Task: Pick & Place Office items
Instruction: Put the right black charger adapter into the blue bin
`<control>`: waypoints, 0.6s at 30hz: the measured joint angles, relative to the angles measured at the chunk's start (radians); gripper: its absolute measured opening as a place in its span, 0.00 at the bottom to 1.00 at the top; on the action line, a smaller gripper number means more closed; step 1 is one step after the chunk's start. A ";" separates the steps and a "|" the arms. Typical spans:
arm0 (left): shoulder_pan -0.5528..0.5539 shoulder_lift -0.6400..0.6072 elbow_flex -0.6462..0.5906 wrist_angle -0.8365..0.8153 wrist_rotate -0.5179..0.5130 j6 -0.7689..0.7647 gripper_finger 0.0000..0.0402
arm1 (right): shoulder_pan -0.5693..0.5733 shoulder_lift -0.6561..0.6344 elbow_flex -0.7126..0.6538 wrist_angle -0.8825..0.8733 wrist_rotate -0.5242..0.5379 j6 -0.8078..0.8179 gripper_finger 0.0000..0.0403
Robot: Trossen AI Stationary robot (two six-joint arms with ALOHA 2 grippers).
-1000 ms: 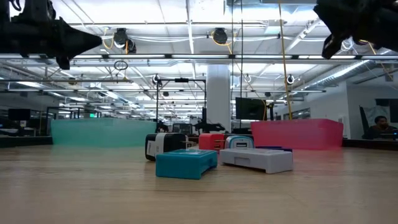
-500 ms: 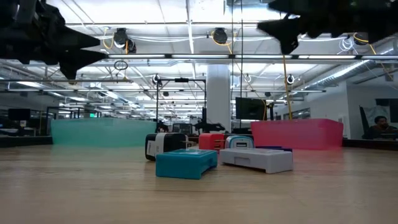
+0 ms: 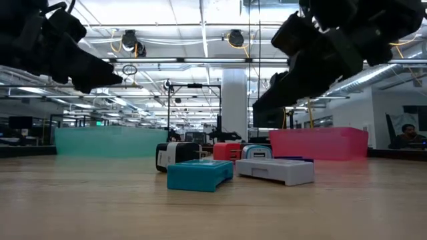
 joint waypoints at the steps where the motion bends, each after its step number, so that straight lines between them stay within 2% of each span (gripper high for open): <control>1: 0.000 0.010 0.000 0.004 -0.001 0.000 0.59 | 0.000 0.015 0.001 0.006 0.000 0.000 0.53; 10: 0.000 0.033 0.000 0.014 -0.002 -0.001 0.59 | -0.005 0.165 0.002 0.073 0.000 -0.010 0.53; 18: 0.001 0.033 0.000 0.014 -0.003 -0.002 0.60 | -0.008 0.231 0.001 0.128 0.003 -0.009 0.53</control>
